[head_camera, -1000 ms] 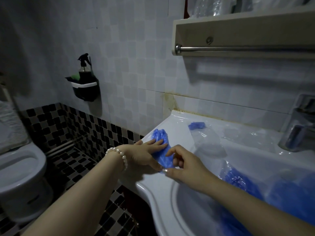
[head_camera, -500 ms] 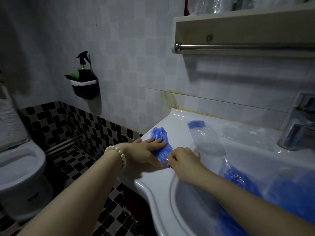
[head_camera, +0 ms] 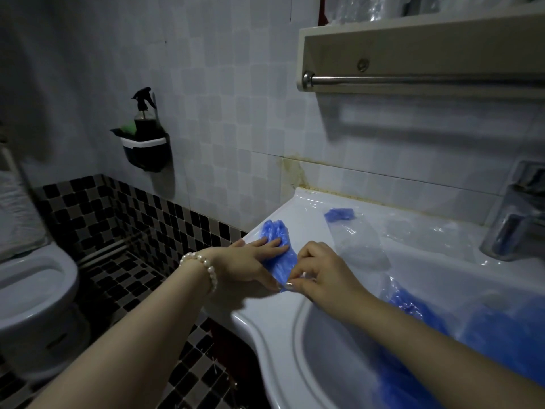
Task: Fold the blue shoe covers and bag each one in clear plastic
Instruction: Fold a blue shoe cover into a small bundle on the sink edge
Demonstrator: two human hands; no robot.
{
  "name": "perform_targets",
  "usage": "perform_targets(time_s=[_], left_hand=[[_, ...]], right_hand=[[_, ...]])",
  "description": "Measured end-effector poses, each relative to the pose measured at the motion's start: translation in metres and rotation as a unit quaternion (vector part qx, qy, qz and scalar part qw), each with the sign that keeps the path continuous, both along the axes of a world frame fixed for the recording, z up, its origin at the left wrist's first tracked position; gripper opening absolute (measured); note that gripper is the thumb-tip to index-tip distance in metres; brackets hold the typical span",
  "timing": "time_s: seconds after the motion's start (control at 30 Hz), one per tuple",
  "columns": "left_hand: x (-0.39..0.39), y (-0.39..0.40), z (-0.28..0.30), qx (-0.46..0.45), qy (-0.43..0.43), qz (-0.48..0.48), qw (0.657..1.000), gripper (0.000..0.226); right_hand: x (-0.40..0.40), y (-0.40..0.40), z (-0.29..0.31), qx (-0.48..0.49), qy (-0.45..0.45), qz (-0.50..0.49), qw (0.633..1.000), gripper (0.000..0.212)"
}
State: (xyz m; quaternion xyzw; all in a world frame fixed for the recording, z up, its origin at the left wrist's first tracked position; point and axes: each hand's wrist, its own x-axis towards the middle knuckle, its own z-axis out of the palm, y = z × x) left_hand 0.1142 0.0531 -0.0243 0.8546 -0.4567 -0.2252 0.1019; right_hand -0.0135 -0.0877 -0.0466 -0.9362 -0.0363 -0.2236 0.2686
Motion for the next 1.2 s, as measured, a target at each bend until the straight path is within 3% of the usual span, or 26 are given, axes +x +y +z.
perform_targets(time_s=[0.2,0.3,0.43,0.53,0.57,0.63,0.7,0.73,0.8,0.97,1.13,1.2], left_hand=[[-0.005,-0.004,0.007,-0.024,0.065,0.028,0.997,0.084],[-0.004,-0.003,0.004,-0.011,0.028,0.017,0.999,0.072],[-0.006,-0.001,0.005,-0.005,0.021,0.021,1.000,0.090],[-0.006,-0.001,0.003,0.002,-0.005,0.014,1.000,0.085],[-0.005,-0.002,0.003,0.002,-0.018,0.010,1.000,0.077],[-0.005,-0.002,0.001,0.005,-0.035,0.006,0.999,0.067],[-0.004,-0.002,0.001,0.007,-0.037,0.005,0.999,0.066],[-0.004,-0.002,0.001,0.007,-0.035,0.005,0.999,0.066],[-0.004,-0.002,0.002,0.005,-0.036,0.006,0.999,0.066],[-0.004,-0.002,0.002,0.003,-0.039,0.008,0.999,0.066],[-0.005,-0.003,0.000,-0.003,-0.039,0.010,0.999,0.063],[-0.006,-0.005,0.002,-0.035,0.010,0.031,0.999,0.061]], right_hand=[[0.006,0.017,0.004,-0.095,0.151,-0.111,0.978,0.019],[0.010,0.023,0.007,-0.138,0.178,-0.159,0.961,0.026],[0.010,0.027,0.012,-0.180,0.201,-0.181,0.946,0.029],[0.011,0.027,0.016,-0.191,0.208,-0.183,0.942,0.028],[0.011,0.025,0.017,-0.161,0.200,-0.171,0.951,0.023],[0.009,0.016,0.015,-0.011,0.161,-0.126,0.979,0.021],[0.003,0.004,0.010,0.141,0.090,-0.039,0.985,0.025],[0.000,-0.002,0.007,0.165,0.070,0.006,0.984,0.030],[-0.004,-0.009,0.002,0.142,0.055,0.054,0.987,0.027],[0.003,-0.007,-0.001,0.092,0.015,0.000,0.996,0.014],[0.008,0.005,0.006,-0.061,0.117,-0.068,0.989,0.018],[0.011,0.008,0.009,-0.075,0.162,-0.111,0.978,0.021]])
